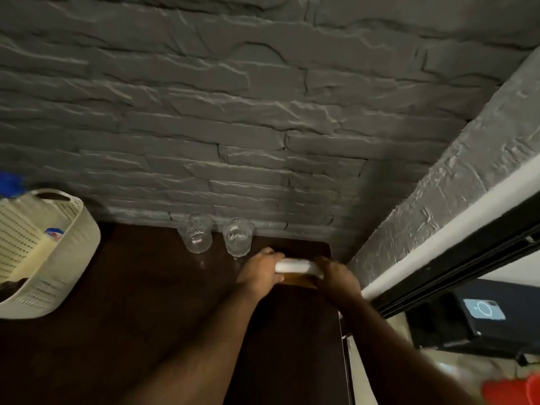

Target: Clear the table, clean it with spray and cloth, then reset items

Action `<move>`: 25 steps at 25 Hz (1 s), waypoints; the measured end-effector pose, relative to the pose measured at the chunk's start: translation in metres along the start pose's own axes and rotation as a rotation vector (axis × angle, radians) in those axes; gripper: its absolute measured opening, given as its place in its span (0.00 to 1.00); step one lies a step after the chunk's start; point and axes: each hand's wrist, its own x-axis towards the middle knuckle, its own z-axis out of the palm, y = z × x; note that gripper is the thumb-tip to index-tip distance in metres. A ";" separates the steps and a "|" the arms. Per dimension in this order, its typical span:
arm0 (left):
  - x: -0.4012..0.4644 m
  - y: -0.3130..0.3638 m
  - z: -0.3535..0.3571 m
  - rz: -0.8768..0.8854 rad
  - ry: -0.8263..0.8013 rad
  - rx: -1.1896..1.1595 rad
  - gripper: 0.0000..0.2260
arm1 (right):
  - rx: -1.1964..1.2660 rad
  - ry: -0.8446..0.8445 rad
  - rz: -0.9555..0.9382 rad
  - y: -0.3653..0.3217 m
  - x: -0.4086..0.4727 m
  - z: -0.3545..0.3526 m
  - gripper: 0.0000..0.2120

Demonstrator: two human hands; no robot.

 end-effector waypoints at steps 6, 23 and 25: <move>0.070 -0.005 0.009 -0.115 0.027 0.028 0.27 | -0.012 -0.078 0.002 0.022 0.092 0.011 0.26; 0.101 -0.010 0.015 -0.184 0.146 0.077 0.28 | 0.086 0.059 -0.074 0.033 0.123 0.016 0.32; 0.088 -0.009 0.013 -0.182 0.177 0.045 0.32 | 0.092 0.114 -0.082 0.035 0.115 0.013 0.33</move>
